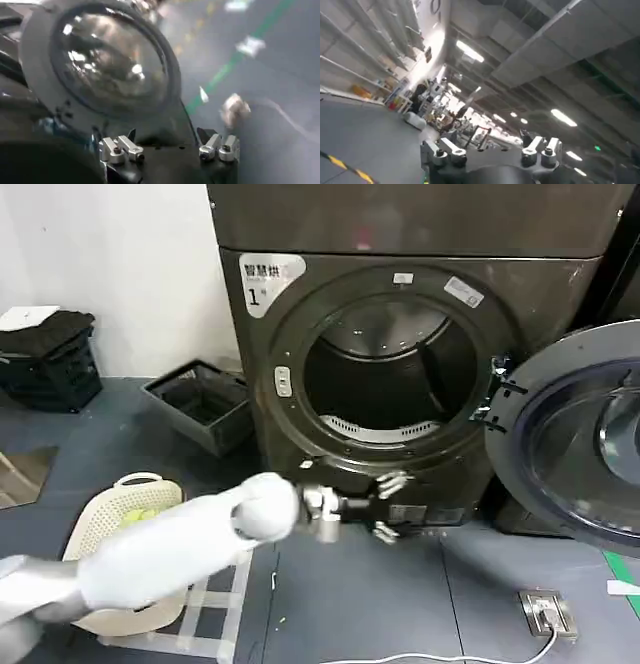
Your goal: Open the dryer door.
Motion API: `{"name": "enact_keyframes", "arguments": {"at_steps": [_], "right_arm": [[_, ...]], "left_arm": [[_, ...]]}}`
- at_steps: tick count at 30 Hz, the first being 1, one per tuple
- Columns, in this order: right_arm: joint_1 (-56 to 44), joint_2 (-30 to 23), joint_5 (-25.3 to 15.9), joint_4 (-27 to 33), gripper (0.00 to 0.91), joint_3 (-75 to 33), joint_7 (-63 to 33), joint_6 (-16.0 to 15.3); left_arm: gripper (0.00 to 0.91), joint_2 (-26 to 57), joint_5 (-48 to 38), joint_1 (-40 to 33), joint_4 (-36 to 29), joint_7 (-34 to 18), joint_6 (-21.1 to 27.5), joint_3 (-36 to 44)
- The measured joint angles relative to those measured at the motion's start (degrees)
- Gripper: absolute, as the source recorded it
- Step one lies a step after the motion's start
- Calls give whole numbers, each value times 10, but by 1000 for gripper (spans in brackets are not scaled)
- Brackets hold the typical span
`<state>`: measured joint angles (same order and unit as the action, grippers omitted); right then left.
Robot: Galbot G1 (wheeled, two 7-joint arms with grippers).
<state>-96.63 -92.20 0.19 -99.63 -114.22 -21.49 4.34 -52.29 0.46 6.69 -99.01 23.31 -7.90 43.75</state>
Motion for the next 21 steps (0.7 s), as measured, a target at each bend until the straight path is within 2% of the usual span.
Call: {"name": "enact_keyframes", "arguments": {"at_steps": [6, 13, 21], "right_arm": [[4, 0, -2, 1, 907, 10, 6, -1], [9, 0, -5, 4, 907, 23, 7, 1], [10, 0, -11, 2, 907, 31, 20, 12]], "left_arm": [[907, 81, 96, -7, 11, 12, -74, 3], [907, 167, 205, -7, 25, 42, -186, -14], [907, 237, 361, 14, 39, 112, -353, -86]]}}
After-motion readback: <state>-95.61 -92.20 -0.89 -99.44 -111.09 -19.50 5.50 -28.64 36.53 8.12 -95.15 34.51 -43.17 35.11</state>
